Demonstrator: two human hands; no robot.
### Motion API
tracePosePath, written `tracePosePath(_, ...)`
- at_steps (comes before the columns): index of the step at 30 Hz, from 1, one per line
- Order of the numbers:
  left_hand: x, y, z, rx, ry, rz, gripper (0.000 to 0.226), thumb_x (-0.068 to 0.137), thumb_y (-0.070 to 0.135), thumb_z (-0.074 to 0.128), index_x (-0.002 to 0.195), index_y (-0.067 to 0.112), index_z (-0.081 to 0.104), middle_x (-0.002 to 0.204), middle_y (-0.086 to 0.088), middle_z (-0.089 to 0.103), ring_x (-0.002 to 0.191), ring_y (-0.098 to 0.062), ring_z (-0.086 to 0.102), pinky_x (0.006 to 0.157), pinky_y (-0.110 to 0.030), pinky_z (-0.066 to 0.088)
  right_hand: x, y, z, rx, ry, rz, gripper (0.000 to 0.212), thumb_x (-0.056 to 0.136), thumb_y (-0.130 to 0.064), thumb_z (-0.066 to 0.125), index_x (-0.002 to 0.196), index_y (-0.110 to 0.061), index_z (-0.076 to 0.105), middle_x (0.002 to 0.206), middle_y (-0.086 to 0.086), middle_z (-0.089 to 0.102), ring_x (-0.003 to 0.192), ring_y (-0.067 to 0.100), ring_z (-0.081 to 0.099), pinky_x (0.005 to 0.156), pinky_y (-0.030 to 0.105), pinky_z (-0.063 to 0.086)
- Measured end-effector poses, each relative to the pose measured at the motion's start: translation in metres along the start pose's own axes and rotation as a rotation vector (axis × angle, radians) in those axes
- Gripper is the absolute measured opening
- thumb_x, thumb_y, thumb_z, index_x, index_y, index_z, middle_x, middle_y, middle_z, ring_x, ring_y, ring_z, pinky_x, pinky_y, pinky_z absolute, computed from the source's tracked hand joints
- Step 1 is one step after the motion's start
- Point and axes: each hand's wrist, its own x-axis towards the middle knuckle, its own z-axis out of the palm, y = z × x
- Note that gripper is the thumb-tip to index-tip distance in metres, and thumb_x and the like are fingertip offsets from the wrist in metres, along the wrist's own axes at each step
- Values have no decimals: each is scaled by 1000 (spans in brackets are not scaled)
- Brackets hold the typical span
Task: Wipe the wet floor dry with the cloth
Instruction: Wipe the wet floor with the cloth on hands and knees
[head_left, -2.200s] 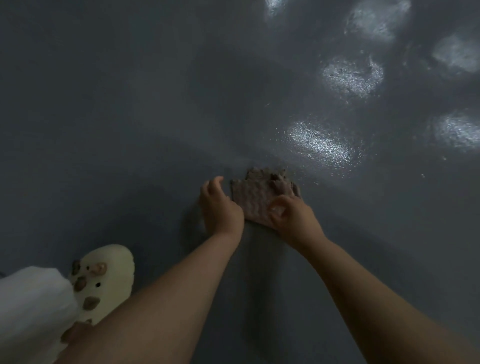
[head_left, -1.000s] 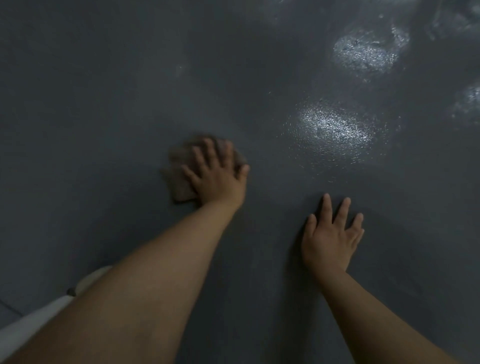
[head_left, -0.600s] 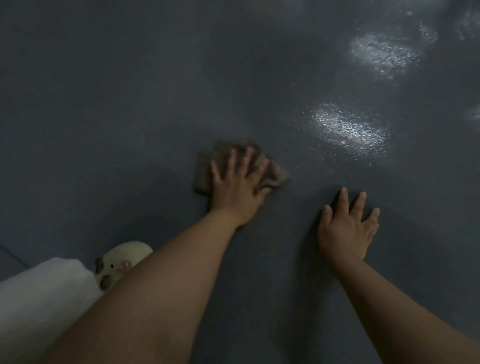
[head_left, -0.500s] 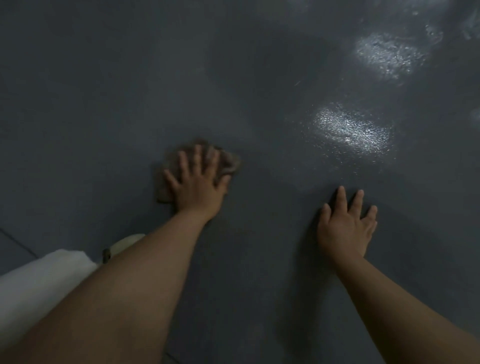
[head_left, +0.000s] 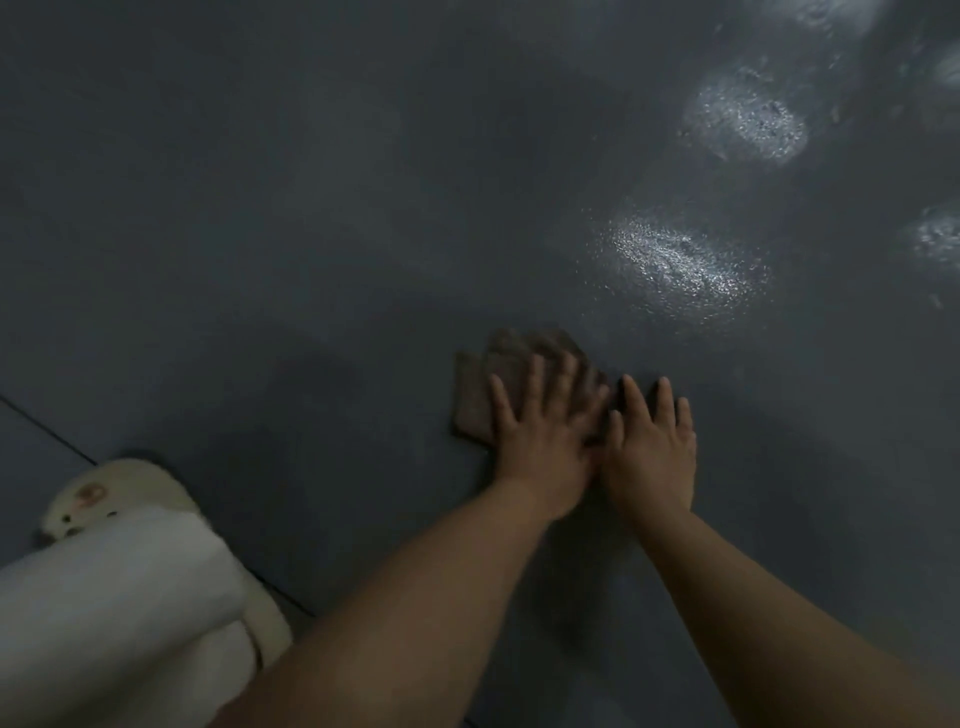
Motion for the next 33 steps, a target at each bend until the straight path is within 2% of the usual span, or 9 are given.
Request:
tracePosePath(4, 7, -14, -4, 69, -19, 210, 59, 96, 57, 24, 149, 43, 0, 156, 4, -23, 141, -30, -27, 100, -64, -22, 3, -3, 2, 94, 38, 17, 47, 102, -33, 27, 149, -29, 25, 160, 2, 5, 147, 24, -2, 117, 45, 6)
tracePosePath(7, 16, -51, -16, 104, -3, 202, 60, 94, 60, 25, 148, 45, 2, 158, 6, -18, 143, -26, -21, 106, -63, -15, 5, -4, 5, 98, 73, 18, 45, 101, -30, 32, 147, -26, 31, 159, 4, 10, 146, 27, 3, 116, 48, 8)
tracePosePath(12, 11, -141, -20, 18, 113, -263, 62, 94, 60, 25, 149, 43, 0, 159, 6, -12, 145, -29, -12, 107, -66, -5, 5, -1, 11, 65, 94, 9, 47, 101, -31, 33, 148, -27, 28, 159, 4, 9, 146, 28, 2, 116, 48, 7)
tracePosePath(16, -25, -189, -7, -181, 203, -706, 61, 95, 57, 26, 150, 40, 6, 160, 3, -6, 145, -31, -11, 107, -69, -1, 5, -1, 10, 49, 84, 4, 48, 101, -32, 32, 148, -29, 26, 160, 4, 7, 146, 28, 2, 117, 47, 7)
tracePosePath(20, -45, -165, 6, -280, 247, -872, 60, 96, 54, 29, 150, 37, 10, 160, -1, -6, 145, -33, -11, 108, -68, -1, 3, -3, 11, 25, 80, -2, 49, 101, -33, 31, 150, -28, 22, 160, 5, 5, 146, 29, 1, 116, 48, 7)
tracePosePath(23, -52, -111, 16, -244, 206, -716, 62, 96, 55, 28, 150, 37, 4, 159, -3, -10, 144, -36, -14, 106, -68, -5, 0, -9, 12, 25, 64, 21, 51, 102, -33, 30, 151, -26, 18, 160, 6, 2, 146, 30, -1, 116, 48, 6)
tracePosePath(28, -81, -21, 40, -47, 6, -101, 63, 95, 58, 22, 148, 41, -8, 156, 1, -23, 142, -34, -22, 97, -68, -23, -21, -21, 24, -8, 28, -13, 51, 102, -34, 27, 151, -28, 16, 160, 5, 0, 146, 31, -3, 117, 46, 5)
tracePosePath(30, -82, -26, 39, 7, -5, 2, 62, 93, 59, 17, 147, 43, -7, 156, 4, -24, 142, -32, -24, 97, -67, -23, -35, -24, 32, -49, 23, -41, 51, 102, -36, 26, 151, -29, 14, 160, 5, -1, 146, 30, -3, 117, 46, 4)
tracePosePath(33, -69, -60, 28, 67, -12, 132, 60, 94, 60, 24, 148, 46, 0, 156, 8, -22, 143, -27, -22, 102, -66, -17, -52, -30, 46, -85, 10, -62, 52, 101, -40, 24, 151, -32, 10, 160, 3, -4, 146, 30, -5, 117, 47, 3)
